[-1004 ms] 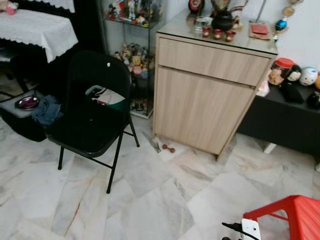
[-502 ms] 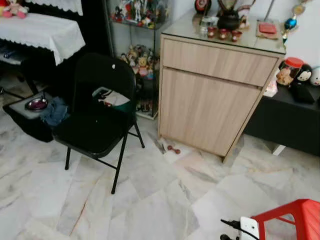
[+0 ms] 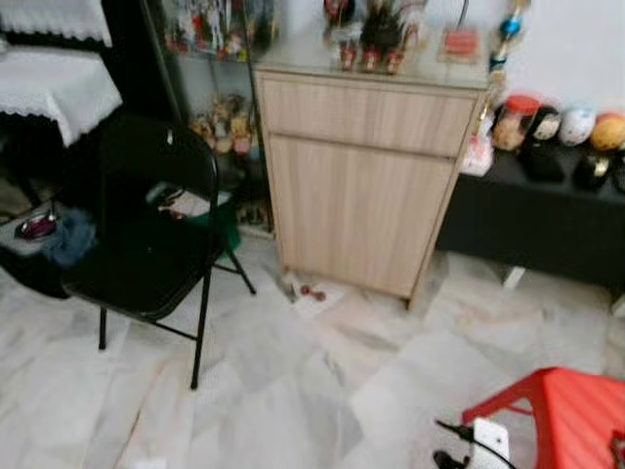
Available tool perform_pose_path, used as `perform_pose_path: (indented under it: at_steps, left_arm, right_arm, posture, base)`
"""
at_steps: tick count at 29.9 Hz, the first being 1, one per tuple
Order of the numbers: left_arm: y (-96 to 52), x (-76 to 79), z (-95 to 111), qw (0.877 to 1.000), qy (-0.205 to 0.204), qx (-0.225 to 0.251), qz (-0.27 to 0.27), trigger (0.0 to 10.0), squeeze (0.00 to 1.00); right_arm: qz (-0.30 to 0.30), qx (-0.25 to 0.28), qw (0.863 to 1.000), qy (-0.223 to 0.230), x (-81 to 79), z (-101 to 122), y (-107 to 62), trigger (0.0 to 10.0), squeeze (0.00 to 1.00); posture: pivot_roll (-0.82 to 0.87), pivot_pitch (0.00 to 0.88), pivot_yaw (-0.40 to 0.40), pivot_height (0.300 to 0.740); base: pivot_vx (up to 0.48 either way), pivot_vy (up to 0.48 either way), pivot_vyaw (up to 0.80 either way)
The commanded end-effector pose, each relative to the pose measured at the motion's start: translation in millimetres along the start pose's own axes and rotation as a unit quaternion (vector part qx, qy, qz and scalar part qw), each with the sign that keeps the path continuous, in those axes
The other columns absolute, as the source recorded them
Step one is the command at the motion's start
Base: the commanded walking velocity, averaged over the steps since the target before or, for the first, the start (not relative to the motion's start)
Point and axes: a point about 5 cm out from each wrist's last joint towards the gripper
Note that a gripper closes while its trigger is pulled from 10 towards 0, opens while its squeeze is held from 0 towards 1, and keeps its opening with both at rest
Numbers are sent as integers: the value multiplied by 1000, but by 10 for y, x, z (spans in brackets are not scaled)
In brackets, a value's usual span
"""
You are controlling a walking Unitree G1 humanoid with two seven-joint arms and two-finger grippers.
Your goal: Hang keys on a hook
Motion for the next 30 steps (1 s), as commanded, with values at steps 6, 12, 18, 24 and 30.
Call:
perform_pose_path:
  at_steps: [6, 12, 18, 24, 30]
  left_arm:
    - [-36, -21, -194, 1000, 2, -26, 4, 10000, 0]
    - [-45, -14, -222, 1000, -5, -21, 6, 10000, 0]
    - [-39, 55, -206, 1000, -2, -17, -5, 10000, 0]
    - [-35, 154, -215, 999, 14, -23, -18, 10000, 0]
    - [-41, 177, -244, 1000, -15, -25, -12, 10000, 0]
  right_arm:
    - [-7, -11, 1000, 7, 68, -137, -23, 10000, 0]
    - [1, -7, 1000, -4, 91, -143, -31, 10000, 0]
    - [0, -1, 1000, -23, 145, -83, -36, 10000, 0]
    - [-23, 4, 1000, 2, 256, -54, -52, 10000, 0]
    - [-23, 2, 1000, -9, 290, -48, -60, 10000, 0]
  posture:
    - [176, 0, -15, 740]
    - [156, 0, -41, 740]
    - [167, 0, -34, 740]
    - [179, 0, -58, 740]
    - [166, 0, -72, 740]
  base:
    - [0, -386, 0]
    - [0, -387, 0]
    - [0, -379, 0]
    - [0, -165, 0]
    - [0, 0, 0]
Point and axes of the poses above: a point about 5 cm out from each wrist's last joint towards the gripper, its own y axis pointing out of the wrist towards the gripper, its own z axis along the axis of the wrist's last joint, x = y × z, and after that the axes turned 9 degrees about y, right-handed
